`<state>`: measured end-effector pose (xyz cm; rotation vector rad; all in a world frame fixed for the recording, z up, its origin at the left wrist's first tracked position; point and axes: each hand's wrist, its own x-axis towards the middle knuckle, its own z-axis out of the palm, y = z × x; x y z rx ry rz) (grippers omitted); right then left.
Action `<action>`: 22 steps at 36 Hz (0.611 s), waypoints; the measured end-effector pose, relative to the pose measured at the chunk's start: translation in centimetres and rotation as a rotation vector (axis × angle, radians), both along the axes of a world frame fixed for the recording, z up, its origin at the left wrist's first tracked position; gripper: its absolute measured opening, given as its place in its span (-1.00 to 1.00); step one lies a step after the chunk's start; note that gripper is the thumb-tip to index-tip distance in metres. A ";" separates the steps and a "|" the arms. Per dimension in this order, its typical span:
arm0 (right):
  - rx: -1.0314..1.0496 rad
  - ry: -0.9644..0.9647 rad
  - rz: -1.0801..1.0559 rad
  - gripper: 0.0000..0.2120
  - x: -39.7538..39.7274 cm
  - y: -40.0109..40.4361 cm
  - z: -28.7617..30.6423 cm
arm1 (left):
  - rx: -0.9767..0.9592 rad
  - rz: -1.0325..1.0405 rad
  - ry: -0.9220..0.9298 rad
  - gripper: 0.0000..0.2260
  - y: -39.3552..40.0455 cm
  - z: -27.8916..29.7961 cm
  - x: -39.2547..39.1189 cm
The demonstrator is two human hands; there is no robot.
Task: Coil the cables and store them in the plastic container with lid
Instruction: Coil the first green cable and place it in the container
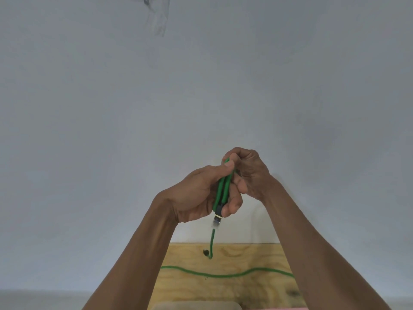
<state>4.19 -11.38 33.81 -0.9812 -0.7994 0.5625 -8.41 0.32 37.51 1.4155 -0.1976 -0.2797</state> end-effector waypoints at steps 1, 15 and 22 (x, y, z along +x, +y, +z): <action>0.004 0.028 0.001 -0.75 -0.1 0.1 -0.4 | -0.035 0.001 -0.016 -0.56 -0.1 0.0 0.1; -0.152 0.165 -0.254 -0.87 -6.6 2.3 -3.8 | 0.165 0.482 -0.358 -0.59 3.2 1.5 3.3; -0.310 -0.011 -0.395 -0.91 -6.9 2.0 -3.2 | 0.324 0.609 -0.399 -0.66 4.3 0.0 3.4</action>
